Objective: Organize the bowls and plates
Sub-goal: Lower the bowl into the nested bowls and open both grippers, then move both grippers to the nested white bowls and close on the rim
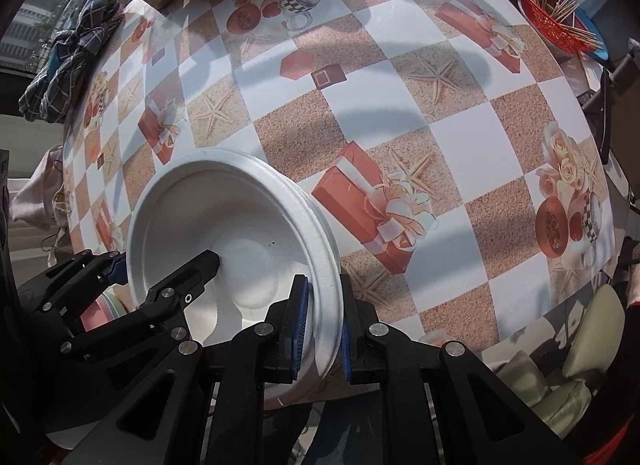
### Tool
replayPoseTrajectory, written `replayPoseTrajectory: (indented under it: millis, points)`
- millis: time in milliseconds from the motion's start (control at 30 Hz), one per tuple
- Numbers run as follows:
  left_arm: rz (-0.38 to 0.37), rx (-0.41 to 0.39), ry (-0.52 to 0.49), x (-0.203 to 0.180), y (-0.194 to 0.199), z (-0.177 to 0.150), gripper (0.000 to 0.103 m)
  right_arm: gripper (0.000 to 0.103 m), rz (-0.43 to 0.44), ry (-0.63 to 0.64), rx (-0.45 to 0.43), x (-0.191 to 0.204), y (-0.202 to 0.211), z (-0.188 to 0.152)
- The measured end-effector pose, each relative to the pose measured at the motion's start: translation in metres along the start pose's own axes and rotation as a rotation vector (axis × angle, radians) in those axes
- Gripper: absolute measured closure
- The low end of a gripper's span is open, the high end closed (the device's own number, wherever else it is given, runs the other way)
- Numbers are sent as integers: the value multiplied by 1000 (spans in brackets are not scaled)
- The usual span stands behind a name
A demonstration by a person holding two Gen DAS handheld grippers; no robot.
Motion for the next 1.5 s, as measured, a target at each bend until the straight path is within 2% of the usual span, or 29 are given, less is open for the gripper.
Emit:
replayPoseTrajectory:
  millis: [100, 300, 333, 367, 400, 467, 533, 600, 700, 967, 1133, 1500]
  points:
    - [5, -5, -6, -2, 0, -1, 44, 88, -6, 7, -8, 0, 0, 0]
    - [-19, -52, 23, 9, 16, -2, 30, 87, 7, -18, -17, -11, 6, 4]
    - [-24, -64, 31, 12, 19, -2, 28, 73, 6, -26, -21, -13, 7, 4]
    - [-30, -74, 40, 16, 23, -3, 25, 43, 5, -32, -30, -15, 10, 4]
    - [-39, -88, 53, 19, 27, -4, 24, 33, -17, -51, -52, -18, 13, 3]
    - [-78, -99, 70, 27, 33, -5, 24, 11, -7, -67, -75, -23, 20, 3]
    - [-121, -74, 78, 32, 34, -7, 24, 1, 12, -89, -91, -28, 25, 2]
    - [-128, -67, 86, 36, 36, -11, 24, 1, 20, -76, -117, -29, 30, 0]
    - [-91, -60, 88, 39, 37, -22, 24, 1, 26, -72, -83, -27, 27, -3]
    - [-63, 18, 122, 51, 26, -51, 24, 1, 2, -210, -43, -35, 19, -26]
    - [-52, 1, 133, 56, 32, -55, 24, 1, -24, -243, -13, -37, 15, -28]
    - [-60, -5, 155, 63, 33, -58, 24, 1, -43, -202, -3, -26, 13, -29]
Point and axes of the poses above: each gripper's, at about its wrist camera, not at the fingertips, and y roughly against the way its jaws point, x to its left, z to its top, the point moved 1 cm from there along -y, roughly the way its jaws point, and after that the axes turned 4 degrees about -y, right-handed, at the moved point
